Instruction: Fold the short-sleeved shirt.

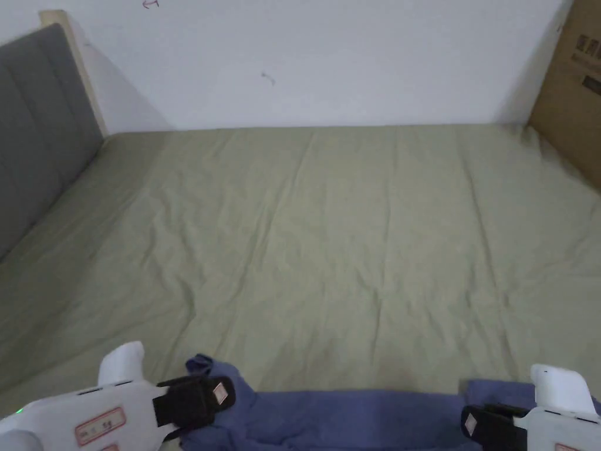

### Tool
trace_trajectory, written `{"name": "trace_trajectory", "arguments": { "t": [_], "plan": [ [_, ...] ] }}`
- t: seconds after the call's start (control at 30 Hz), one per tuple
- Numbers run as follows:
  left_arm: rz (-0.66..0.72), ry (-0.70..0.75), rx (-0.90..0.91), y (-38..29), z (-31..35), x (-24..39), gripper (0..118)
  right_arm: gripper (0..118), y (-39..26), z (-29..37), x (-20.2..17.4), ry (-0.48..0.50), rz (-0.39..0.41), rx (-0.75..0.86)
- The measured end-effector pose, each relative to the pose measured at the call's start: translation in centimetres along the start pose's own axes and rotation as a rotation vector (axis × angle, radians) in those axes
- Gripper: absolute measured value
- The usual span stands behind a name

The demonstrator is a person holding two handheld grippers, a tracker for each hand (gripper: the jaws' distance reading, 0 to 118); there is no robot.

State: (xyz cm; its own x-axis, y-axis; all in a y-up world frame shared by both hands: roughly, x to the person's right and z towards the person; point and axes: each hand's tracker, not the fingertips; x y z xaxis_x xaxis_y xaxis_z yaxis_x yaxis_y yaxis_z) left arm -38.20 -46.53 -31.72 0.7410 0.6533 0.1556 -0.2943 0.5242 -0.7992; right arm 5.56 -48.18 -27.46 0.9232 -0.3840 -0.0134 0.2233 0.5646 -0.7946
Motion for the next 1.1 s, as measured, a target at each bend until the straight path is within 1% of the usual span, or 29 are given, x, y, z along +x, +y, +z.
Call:
{"name": "trace_trajectory", "arguments": {
  "t": [0.07,0.13,0.17,0.2,0.27,0.3,0.33,0.37,0.4,0.43,0.47,0.53,0.6,0.63,0.67,0.7,0.73,0.77,0.8,0.83,0.9,1.03,1.1],
  "plan": [
    [-0.068,-0.077,-0.046,0.0,-2.3,3.6,8,2,-0.2,1.1,0.3,-0.013,-0.023,0.016],
    [-0.102,-0.162,-0.119,-0.8,-6.0,6.5,8,2,-0.5,1.8,1.3,-0.032,-0.044,0.027],
    [-0.114,-0.179,-0.157,-1.2,-7.7,7.4,8,2,-0.6,2.1,1.7,-0.041,-0.055,0.032],
    [-0.116,-0.160,-0.213,-1.9,-10.0,8.3,8,2,-0.7,2.2,3.0,-0.046,-0.069,0.034],
    [-0.138,-0.115,-0.294,-3.4,-13.8,9.4,9,2,-1.1,2.7,3.9,-0.058,-0.099,0.040],
    [-0.154,-0.108,-0.332,-4.2,-15.6,9.7,22,2,-1.4,2.9,4.3,-0.062,-0.111,0.046],
    [-0.156,-0.082,-0.371,-4.9,-17.2,9.9,48,2,-1.5,3.1,4.5,-0.065,-0.122,0.046],
    [-0.156,-0.068,-0.418,-5.4,-18.2,10.1,81,2,-1.7,3.3,4.9,-0.071,-0.130,0.044],
    [-0.149,-0.045,-0.465,-6.1,-18.9,9.9,110,2,-1.8,3.4,5.2,-0.080,-0.138,0.043],
    [-0.151,-0.049,-0.477,-6.5,-19.0,9.9,115,2,-1.9,3.5,5.5,-0.087,-0.145,0.044],
    [-0.153,-0.064,-0.455,-6.5,-18.6,9.9,113,2,-1.9,3.6,5.9,-0.092,-0.152,0.045],
    [-0.146,-0.076,-0.428,-5.8,-16.9,9.2,112,2,-2.0,3.7,6.4,-0.095,-0.170,0.049],
    [-0.108,-0.045,-0.377,-4.6,-15.6,8.5,111,2,-1.9,3.6,6.6,-0.093,-0.185,0.050],
    [-0.089,-0.027,-0.346,-4.0,-14.8,8.1,107,2,-1.9,3.6,6.5,-0.091,-0.188,0.052],
    [-0.069,-0.020,-0.308,-3.3,-13.9,7.4,97,2,-1.9,3.6,6.4,-0.090,-0.188,0.056],
    [-0.053,-0.015,-0.265,-2.8,-13.1,6.9,71,2,-1.9,3.5,6.3,-0.085,-0.187,0.059],
    [-0.055,-0.009,-0.229,-2.6,-12.5,6.5,41,2,-1.8,3.5,6.1,-0.078,-0.185,0.061],
    [-0.052,0.009,-0.218,-2.5,-12.3,6.3,15,2,-1.8,3.4,5.9,-0.071,-0.182,0.061],
    [-0.056,0.038,-0.234,-2.4,-12.4,5.9,9,2,-1.8,3.4,5.7,-0.064,-0.179,0.061],
    [-0.071,0.076,-0.257,-2.7,-12.8,5.8,6,2,-1.8,3.3,5.5,-0.058,-0.173,0.058],
    [-0.082,0.066,-0.289,-3.5,-13.6,5.5,7,2,-1.8,3.2,5.1,-0.049,-0.164,0.057],
    [-0.057,-0.006,-0.383,-6.1,-16.1,6.4,7,2,-1.8,2.9,5.5,-0.035,-0.159,0.050],
    [-0.102,-0.029,-0.440,-7.8,-17.8,7.7,7,2,-1.8,2.9,5.6,-0.038,-0.155,0.045]
  ]
}}
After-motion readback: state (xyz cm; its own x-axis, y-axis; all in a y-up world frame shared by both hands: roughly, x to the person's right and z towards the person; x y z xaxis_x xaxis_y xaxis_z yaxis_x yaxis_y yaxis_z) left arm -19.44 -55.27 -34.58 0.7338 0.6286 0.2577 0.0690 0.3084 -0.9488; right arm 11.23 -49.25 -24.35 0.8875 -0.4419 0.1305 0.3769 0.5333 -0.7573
